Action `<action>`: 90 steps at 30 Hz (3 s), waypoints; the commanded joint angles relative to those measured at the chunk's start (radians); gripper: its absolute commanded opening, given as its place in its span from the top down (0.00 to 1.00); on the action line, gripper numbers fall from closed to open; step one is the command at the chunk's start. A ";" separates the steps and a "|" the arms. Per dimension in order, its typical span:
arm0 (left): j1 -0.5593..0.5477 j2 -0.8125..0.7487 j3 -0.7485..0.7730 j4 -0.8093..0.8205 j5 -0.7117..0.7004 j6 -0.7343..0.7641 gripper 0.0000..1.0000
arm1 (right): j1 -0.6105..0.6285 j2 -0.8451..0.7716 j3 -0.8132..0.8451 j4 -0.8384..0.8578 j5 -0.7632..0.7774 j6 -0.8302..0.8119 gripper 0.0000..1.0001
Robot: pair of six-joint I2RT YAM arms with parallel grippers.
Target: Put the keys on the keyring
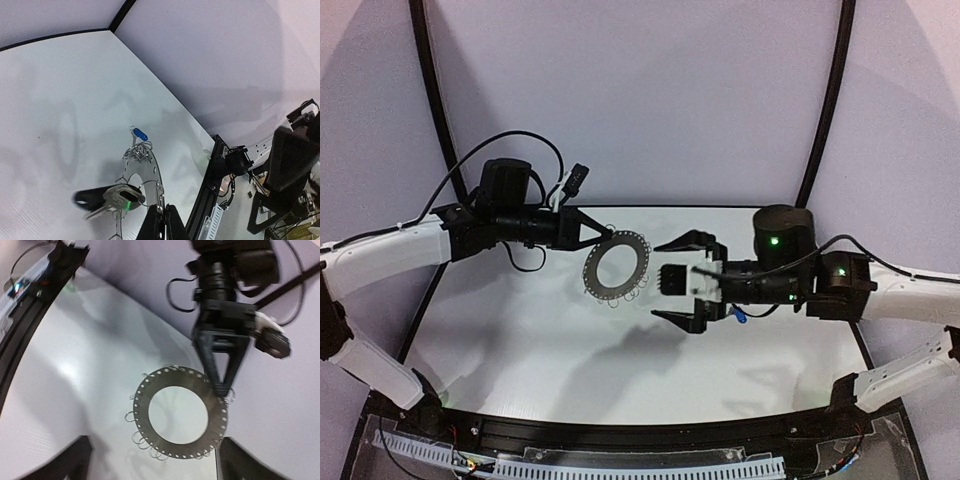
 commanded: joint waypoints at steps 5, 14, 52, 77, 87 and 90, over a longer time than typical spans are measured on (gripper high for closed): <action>-0.014 -0.073 -0.057 0.267 0.057 0.071 0.99 | -0.201 -0.101 -0.143 0.271 0.002 0.789 0.02; -0.014 -0.079 -0.117 0.503 0.166 -0.011 0.99 | -0.274 0.048 -0.142 0.375 -0.204 0.962 0.02; -0.014 -0.107 -0.215 0.470 0.080 0.049 0.07 | -0.305 0.024 0.046 0.186 -0.532 0.790 1.00; -0.014 -0.527 -0.360 -0.008 -0.849 0.095 0.01 | -0.184 -0.015 0.156 -0.442 0.001 -0.023 1.00; -0.014 -0.419 -0.377 0.207 -0.036 0.236 0.01 | -0.184 -0.076 0.179 -0.563 -0.196 -0.242 1.00; -0.016 -0.309 -0.329 0.237 0.373 0.317 0.01 | -0.183 -0.095 0.173 -0.525 -0.329 -0.248 1.00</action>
